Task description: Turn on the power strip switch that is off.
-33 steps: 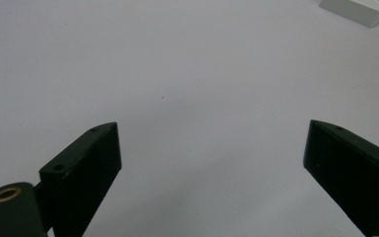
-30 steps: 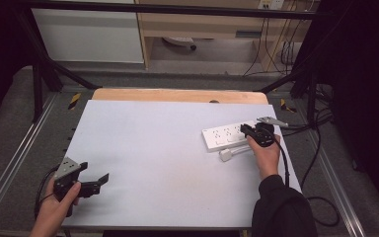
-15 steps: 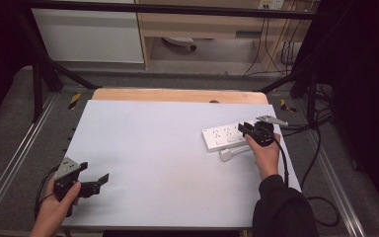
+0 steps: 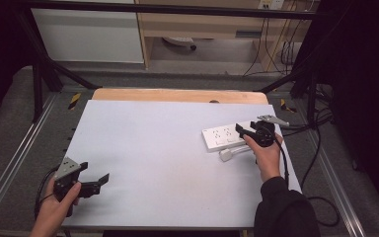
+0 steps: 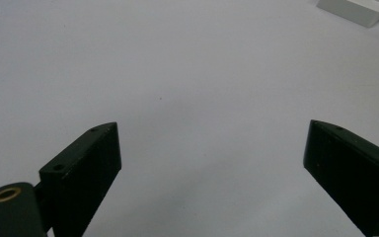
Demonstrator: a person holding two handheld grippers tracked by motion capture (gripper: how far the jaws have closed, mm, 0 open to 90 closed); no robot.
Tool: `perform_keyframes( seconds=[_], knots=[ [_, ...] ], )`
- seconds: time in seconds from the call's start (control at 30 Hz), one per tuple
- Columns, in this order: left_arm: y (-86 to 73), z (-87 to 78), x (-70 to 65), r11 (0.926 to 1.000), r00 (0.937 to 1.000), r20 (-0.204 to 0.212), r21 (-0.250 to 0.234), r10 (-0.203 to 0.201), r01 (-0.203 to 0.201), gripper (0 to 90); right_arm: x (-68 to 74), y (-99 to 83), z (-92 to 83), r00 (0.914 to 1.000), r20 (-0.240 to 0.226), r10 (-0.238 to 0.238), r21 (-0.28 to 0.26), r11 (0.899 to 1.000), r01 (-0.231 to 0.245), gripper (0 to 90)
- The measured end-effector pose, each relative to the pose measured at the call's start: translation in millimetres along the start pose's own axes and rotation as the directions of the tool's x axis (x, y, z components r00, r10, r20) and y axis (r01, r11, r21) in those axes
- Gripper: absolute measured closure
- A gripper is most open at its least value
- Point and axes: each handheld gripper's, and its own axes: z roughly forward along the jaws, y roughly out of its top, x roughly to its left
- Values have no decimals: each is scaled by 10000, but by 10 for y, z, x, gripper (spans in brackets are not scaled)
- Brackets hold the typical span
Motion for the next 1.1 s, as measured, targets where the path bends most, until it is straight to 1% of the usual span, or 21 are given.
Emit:
perform_keyframes(
  seconds=[0.03, 0.07, 0.1, 0.2, 0.23, 0.27, 0.3, 0.6, 0.73, 0.83, 1.0, 1.03, 1.07, 1.1],
  knots=[
    [0, 0, 1, 10000, 10000, -7, -3, -5, 5, 77, 6, 9, -23, 9999, 134, -61, -60, 10000, 61, 222],
    [0, -1, 1, 10000, 10000, -10, -5, -7, 7, 77, 6, 9, -23, 9999, 134, -61, -60, 10000, 61, 222],
    [0, -1, 1, 10000, 10000, -7, -5, -1, 1, 77, 8, 17, -53, 9998, 164, -82, -49, 10000, 83, 190],
    [0, 2, 0, 10000, 10000, 2, 10, 10, -10, 77, 12, 23, -71, 9998, 165, -102, -80, 9999, 104, 164],
    [0, 1, -1, 10000, 10000, -2, 9, 14, -14, 77, 17, 31, -89, 9998, 150, -135, -113, 9998, 137, 138],
    [0, 1, -1, 10000, 10000, -2, 9, 14, -14, 77, 17, 31, -89, 9998, 150, -135, -113, 9998, 137, 138],
    [0, 1, 0, 10000, 10000, -7, 9, 8, -8, 77, 24, 40, -104, 9998, 169, -125, -175, 9998, 128, 112],
    [-1, -1, 2, 10000, 10000, -14, 8, 5, -4, 77, 39, 65, -165, 9999, 110, -45, -385, 9992, 49, 68],
    [-1, -1, 0, 10000, 10000, -27, -9, 6, -6, 77, 44, 84, -216, 10000, 37, -53, -528, 9986, 55, 54],
    [0, -2, 1, 10000, 10000, -41, -17, 16, -16, 77, 58, 97, -284, 9999, 2, -153, -593, 9981, 153, 44],
    [0, -2, 1, 10000, 10000, -32, -28, 11, -11, 77, 80, 105, -360, 9997, 150, -175, -608, 9980, 184, 43],
    [0, -1, -1, 10000, 10000, -1, -60, -1, 1, 76, 89, 102, -412, 9996, 131, -240, -754, 9968, 249, 42],
    [2, -4, -2, 10000, 10000, -4, -64, 14, -14, 76, 89, 102, -412, 9996, 131, -240, -754, 9968, 249, 42],
    [3, -3, -3, 10000, 10000, -3, -81, 11, -11, 77, 98, 83, -473, 9995, 76, -309, -993, 9946, 315, 42]
  ],
)
